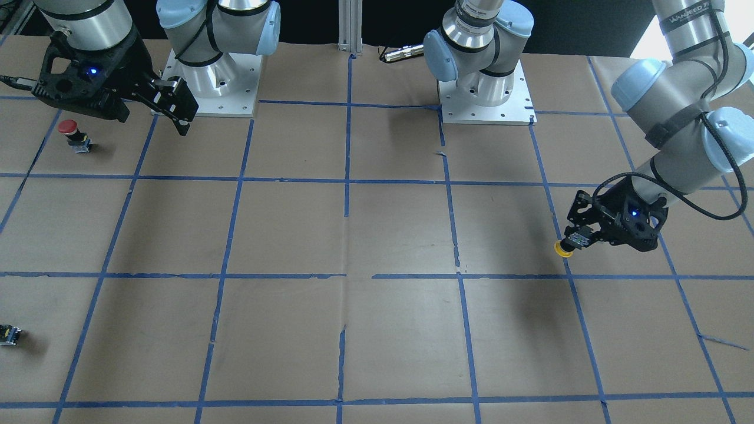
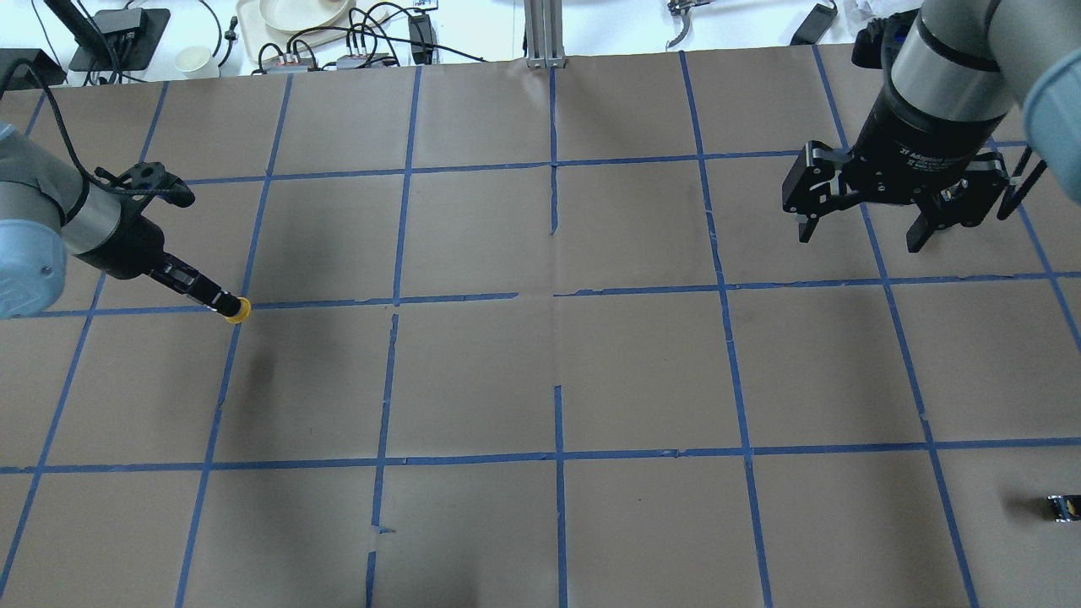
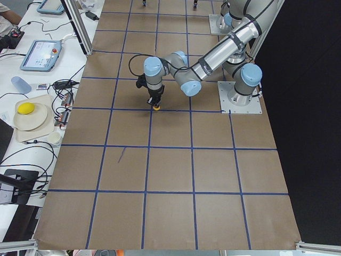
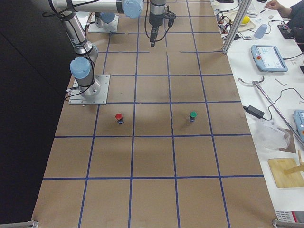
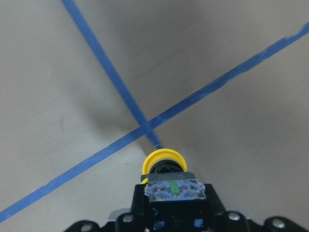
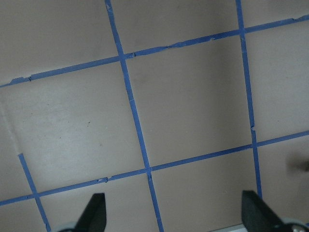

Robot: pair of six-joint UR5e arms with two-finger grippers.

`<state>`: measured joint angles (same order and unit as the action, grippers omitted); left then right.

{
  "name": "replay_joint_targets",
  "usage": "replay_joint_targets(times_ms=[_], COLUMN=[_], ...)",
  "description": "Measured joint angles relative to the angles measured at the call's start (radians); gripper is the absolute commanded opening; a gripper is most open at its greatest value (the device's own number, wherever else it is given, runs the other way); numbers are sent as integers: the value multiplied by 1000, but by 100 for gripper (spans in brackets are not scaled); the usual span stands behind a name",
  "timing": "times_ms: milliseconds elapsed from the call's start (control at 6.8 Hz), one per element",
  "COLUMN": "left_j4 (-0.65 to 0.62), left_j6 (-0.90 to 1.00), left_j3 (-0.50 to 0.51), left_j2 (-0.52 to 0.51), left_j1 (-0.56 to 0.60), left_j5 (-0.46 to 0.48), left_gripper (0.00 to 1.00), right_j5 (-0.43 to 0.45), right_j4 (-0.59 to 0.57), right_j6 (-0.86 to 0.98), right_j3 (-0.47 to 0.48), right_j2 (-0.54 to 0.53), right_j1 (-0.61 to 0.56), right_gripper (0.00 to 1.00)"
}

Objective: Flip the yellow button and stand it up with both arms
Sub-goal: 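Lift the yellow button with the left gripper and carry it toward the right gripper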

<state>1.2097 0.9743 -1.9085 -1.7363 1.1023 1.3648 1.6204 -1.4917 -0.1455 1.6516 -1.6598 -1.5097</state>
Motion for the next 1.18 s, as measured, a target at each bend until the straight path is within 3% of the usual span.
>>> replay_joint_targets(times_ms=[441, 882, 1176], left_j4=[341, 592, 629], left_j6=[-117, -156, -253], left_j3=[0, -18, -27], left_j2=[83, 145, 165], left_j1=[80, 204, 324], left_j5=[-427, -948, -1241], left_gripper=[17, 15, 13], right_j5=[-86, -357, -530], right_j4=[-27, -69, -79], right_j6=[-151, -413, -624], right_j3=[-27, -138, -157], right_j2=[85, 211, 217], right_j1=[26, 36, 39], right_gripper=[100, 100, 100])
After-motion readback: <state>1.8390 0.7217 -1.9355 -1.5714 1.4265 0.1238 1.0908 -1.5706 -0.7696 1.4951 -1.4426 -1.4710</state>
